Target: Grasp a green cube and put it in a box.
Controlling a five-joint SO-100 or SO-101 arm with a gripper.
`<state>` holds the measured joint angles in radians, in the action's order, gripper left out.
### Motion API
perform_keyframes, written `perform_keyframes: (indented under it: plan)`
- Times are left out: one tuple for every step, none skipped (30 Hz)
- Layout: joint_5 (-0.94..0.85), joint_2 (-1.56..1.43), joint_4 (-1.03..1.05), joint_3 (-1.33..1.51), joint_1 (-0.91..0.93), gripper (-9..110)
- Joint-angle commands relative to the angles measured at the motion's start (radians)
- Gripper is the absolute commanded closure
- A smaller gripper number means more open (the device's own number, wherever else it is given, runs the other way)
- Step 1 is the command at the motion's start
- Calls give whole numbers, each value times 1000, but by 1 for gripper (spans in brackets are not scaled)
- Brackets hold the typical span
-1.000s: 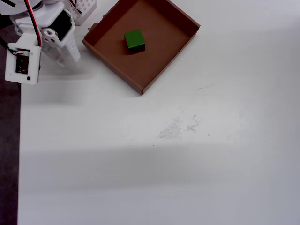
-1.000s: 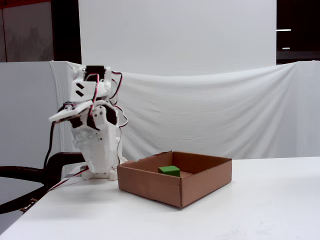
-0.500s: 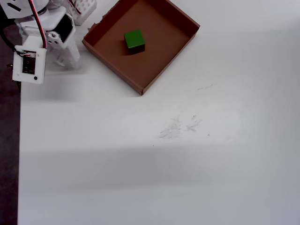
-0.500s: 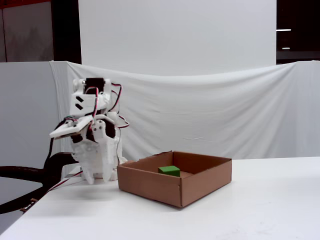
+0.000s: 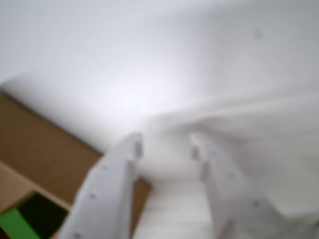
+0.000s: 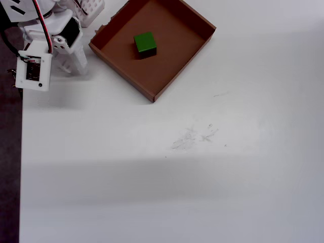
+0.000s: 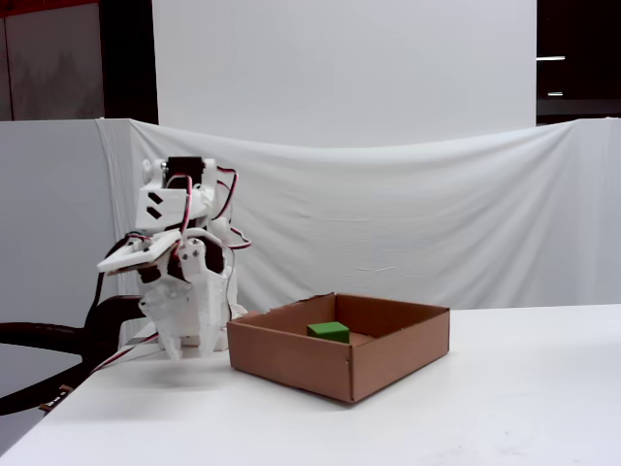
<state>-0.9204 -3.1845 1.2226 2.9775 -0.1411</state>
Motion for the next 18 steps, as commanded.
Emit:
perform_keyframes:
  plan:
    - [-2, 3, 8, -6, -2, 87]
    - [-2, 3, 8, -6, -2, 86]
    - [0, 3, 8, -6, -3, 84]
    - [2, 3, 8, -6, -6, 83]
    - [3, 3, 8, -6, -12, 82]
    - [3, 3, 8, -6, -18, 82]
    - [3, 3, 8, -6, -23, 81]
    - [3, 3, 8, -6, -26, 81]
    - [3, 3, 8, -6, -28, 81]
    - [3, 3, 8, -5, -29, 80]
    - [3, 3, 8, -5, -32, 80]
    - [3, 3, 8, -5, -34, 80]
    - [3, 3, 8, -5, -34, 80]
    - [3, 3, 8, -5, -34, 80]
    - [5, 3, 8, -5, -34, 80]
    - [5, 3, 8, -5, -34, 80]
    - [5, 3, 8, -5, -34, 80]
    - [5, 3, 8, -5, -34, 80]
